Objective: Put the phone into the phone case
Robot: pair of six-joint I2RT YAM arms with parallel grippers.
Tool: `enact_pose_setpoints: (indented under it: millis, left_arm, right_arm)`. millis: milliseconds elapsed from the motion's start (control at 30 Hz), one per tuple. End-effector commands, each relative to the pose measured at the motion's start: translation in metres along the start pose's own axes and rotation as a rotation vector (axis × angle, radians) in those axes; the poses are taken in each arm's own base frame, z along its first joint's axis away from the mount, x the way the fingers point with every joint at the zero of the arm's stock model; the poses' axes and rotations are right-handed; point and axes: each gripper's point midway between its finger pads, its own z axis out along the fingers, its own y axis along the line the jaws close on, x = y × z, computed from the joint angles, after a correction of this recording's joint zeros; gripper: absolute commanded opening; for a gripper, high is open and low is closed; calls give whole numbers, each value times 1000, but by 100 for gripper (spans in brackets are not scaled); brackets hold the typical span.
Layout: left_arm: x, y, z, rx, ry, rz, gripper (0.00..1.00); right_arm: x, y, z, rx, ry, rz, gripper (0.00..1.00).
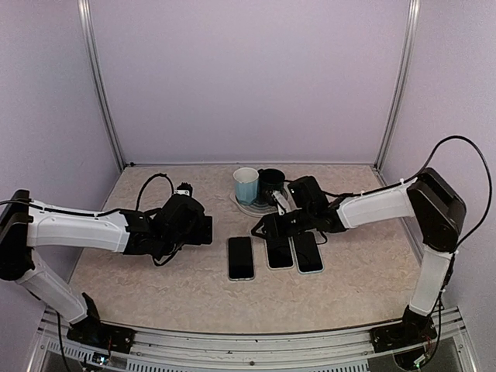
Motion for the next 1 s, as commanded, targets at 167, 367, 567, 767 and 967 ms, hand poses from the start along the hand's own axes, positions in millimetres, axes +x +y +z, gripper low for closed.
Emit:
enact_pose_setpoints:
  millis: [167,367,567,767,967]
  left_arm:
    - [-29,102,7,-173,-101,-91,99]
    - [-42,173,-19,-373,-278,-198,99]
    - [-40,219,-40,-493,-411,-299,99]
    - [-42,239,-55,-610,-486,-286,99]
    - [-43,245,-64,-603,-542,-285,99]
  right_arm:
    - [-87,-54,-170,301,-390,-127,97]
    - [-47,-140,-294,725,-644,55,99]
    - [8,-163,-362,955,-939,248,99]
    - [34,-177,-375,1042,-1001,337,99]
    - [45,-193,-372,1141,-939,364,99]
